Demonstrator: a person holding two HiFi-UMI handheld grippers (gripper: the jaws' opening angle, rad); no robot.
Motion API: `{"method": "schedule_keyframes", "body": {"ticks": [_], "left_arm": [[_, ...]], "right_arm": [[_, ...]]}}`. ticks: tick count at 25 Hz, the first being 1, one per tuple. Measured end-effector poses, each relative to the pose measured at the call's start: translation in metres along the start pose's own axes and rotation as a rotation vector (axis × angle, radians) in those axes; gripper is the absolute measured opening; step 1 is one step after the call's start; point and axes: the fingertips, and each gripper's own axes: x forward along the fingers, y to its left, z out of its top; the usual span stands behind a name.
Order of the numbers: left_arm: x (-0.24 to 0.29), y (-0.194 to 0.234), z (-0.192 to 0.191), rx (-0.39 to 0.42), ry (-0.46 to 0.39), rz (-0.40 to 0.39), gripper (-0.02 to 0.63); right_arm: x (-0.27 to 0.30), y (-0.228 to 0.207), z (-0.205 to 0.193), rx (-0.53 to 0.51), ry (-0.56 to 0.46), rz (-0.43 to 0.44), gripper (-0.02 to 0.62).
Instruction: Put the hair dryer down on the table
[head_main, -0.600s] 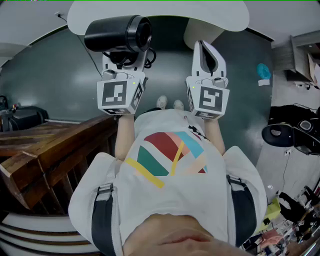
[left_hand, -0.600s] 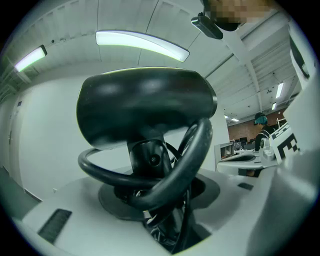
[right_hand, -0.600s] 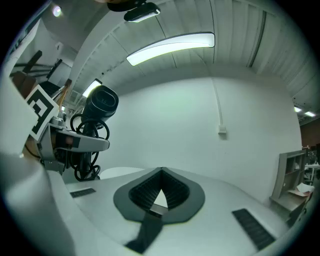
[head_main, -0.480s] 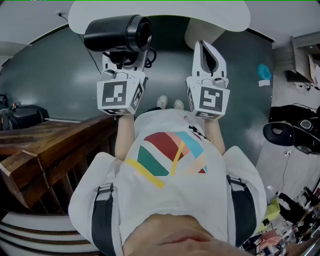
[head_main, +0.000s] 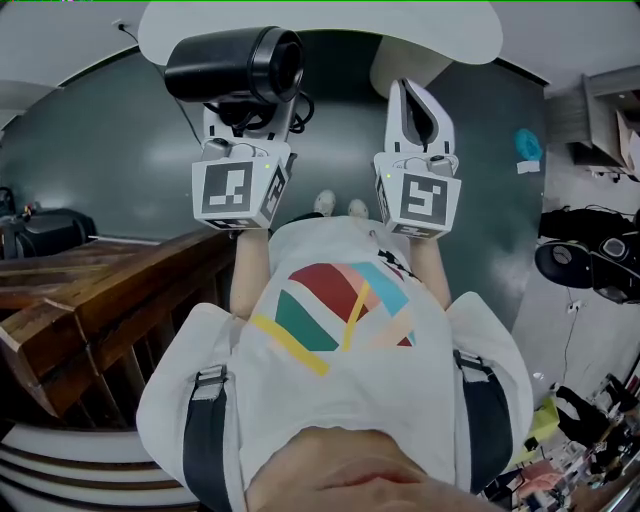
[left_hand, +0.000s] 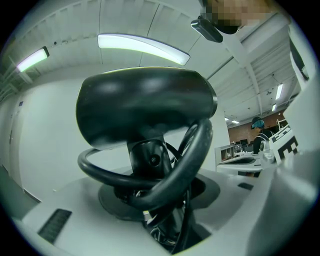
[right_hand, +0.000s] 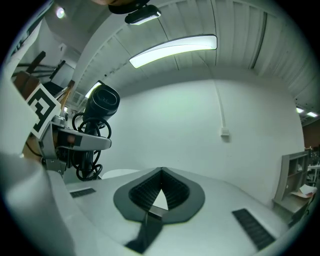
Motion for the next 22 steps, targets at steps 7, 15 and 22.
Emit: {"method": "schedule_keyframes", "body": {"ticks": [7,15,22], "left_arm": [[0.002,0.009,0.002,-0.007,-0.016,-0.022,0.207],[0.007,0.036,-0.005,-0.013,-0.017,-0.062,0.207],[0.016,0.059,0.0,-0.032,-0.043,-0.062,0.207]], "right_arm": [[0.005,0.008,0.005,0.015,-0.018,0.002,0.009],[0.022,0.032,0.006,0.008,-0.011,-0.022,0.009],[0.035,0.036,0.002,-0.005,0.009,-0.049,0.009]]}}
